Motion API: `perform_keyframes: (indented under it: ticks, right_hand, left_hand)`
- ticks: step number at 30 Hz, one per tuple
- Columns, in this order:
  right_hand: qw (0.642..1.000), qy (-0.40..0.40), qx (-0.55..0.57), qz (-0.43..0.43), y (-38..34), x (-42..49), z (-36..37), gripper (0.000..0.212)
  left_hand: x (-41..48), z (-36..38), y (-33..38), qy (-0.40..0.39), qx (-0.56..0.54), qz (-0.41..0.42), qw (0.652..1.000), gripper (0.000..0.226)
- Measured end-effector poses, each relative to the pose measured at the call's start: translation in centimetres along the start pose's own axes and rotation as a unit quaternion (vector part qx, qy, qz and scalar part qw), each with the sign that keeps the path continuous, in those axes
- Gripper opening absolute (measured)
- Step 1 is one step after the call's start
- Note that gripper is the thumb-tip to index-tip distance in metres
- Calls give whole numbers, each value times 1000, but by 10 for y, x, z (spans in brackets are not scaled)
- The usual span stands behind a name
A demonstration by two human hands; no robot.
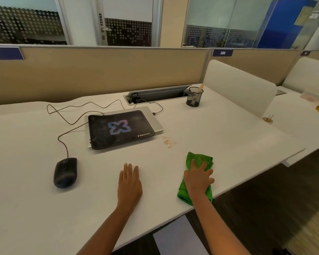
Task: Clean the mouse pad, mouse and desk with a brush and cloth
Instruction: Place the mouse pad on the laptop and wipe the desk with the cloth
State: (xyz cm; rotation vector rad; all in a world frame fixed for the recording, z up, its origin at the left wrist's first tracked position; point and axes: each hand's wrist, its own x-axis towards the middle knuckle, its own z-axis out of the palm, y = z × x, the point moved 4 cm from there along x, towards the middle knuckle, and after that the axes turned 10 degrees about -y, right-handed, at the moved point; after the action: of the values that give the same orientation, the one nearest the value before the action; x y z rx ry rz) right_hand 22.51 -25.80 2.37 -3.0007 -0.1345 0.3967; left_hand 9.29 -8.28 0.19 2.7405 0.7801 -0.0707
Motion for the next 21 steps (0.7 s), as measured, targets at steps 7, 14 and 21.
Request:
perform_keyframes:
  ticks: [7, 14, 21]
  right_hand:
    - [993, 43, 79, 82, 63, -13, -6, 48]
    - [941, 113, 310, 79, 108, -25, 7, 48]
    - [848, 123, 507, 88, 125, -29, 20, 48]
  left_hand:
    - [0, 3, 19, -7, 38, 1, 999, 50]
    - [2, 6, 34, -14, 44, 4, 999, 51]
    - [3, 7, 44, -8, 41, 24, 999, 51]
